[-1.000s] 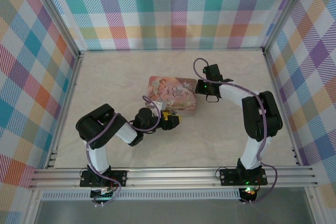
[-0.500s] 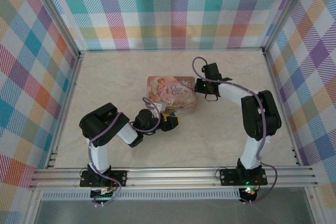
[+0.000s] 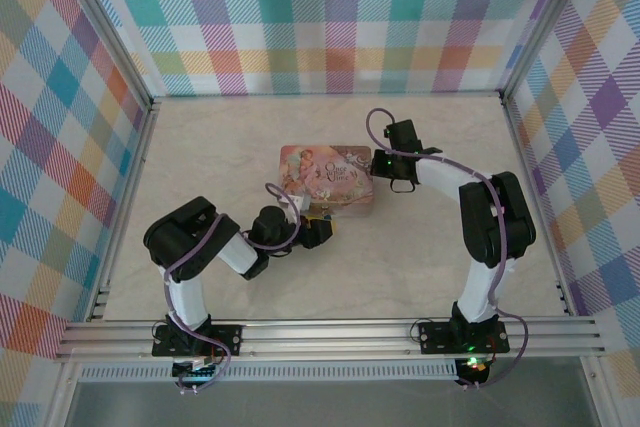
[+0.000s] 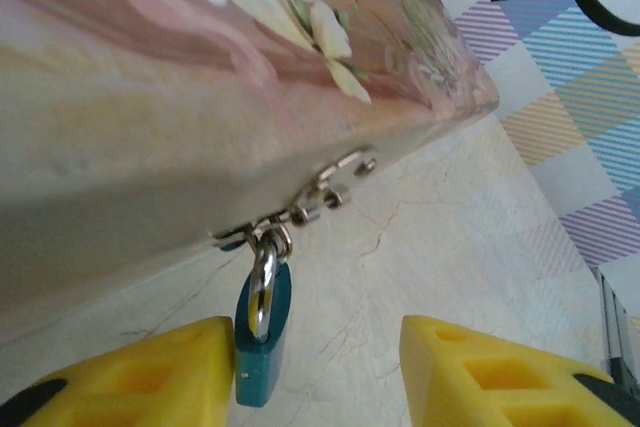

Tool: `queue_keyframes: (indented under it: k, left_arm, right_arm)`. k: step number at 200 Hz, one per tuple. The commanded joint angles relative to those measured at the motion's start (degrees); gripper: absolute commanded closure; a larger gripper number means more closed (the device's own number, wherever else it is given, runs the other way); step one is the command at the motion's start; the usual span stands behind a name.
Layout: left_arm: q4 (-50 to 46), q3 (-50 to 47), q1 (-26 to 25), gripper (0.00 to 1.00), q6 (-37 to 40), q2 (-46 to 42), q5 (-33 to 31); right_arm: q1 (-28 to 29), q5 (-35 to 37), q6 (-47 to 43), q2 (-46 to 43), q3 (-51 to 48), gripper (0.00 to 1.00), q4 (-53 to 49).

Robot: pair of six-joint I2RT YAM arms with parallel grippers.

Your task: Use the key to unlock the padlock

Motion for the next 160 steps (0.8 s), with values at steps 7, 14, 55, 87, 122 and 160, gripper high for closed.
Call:
queue_keyframes:
  k: [7, 14, 55, 87, 122, 160]
  left_arm:
    - [-1.4, 1.5, 0.6, 0.57, 0.6, -1.5, 1.8]
    - [-1.5, 1.7, 0.6, 0.57, 0.6, -1.3, 2.0]
    - [-2.5, 3.2, 0.7, 0.58, 0.3, 0.2, 2.7]
    - [-2.5, 4.4, 0.7, 0.50, -0.8, 1.8, 3.5]
    - [-1.2, 5.3, 0.7, 0.46, -2.4, 3.7, 4.5]
    - [-0.8, 3.1, 1.1, 0.52, -2.5, 2.2, 3.8]
  right_arm:
    - [0.7, -1.7, 0.1, 0.7, 0.8, 1.00, 0.3]
    - [0.7, -1.7, 0.2, 0.7, 0.7, 1.00, 0.4]
    - [0.7, -2.0, 0.2, 0.3, 0.2, 1.00, 0.8]
    - [0.9, -2.4, 0.6, 0.5, -0.1, 1.00, 1.2]
    - [1.3, -2.3, 0.8, 0.7, -0.2, 1.00, 1.3]
    - [1.3, -1.9, 0.6, 0.6, -0.1, 1.00, 1.4]
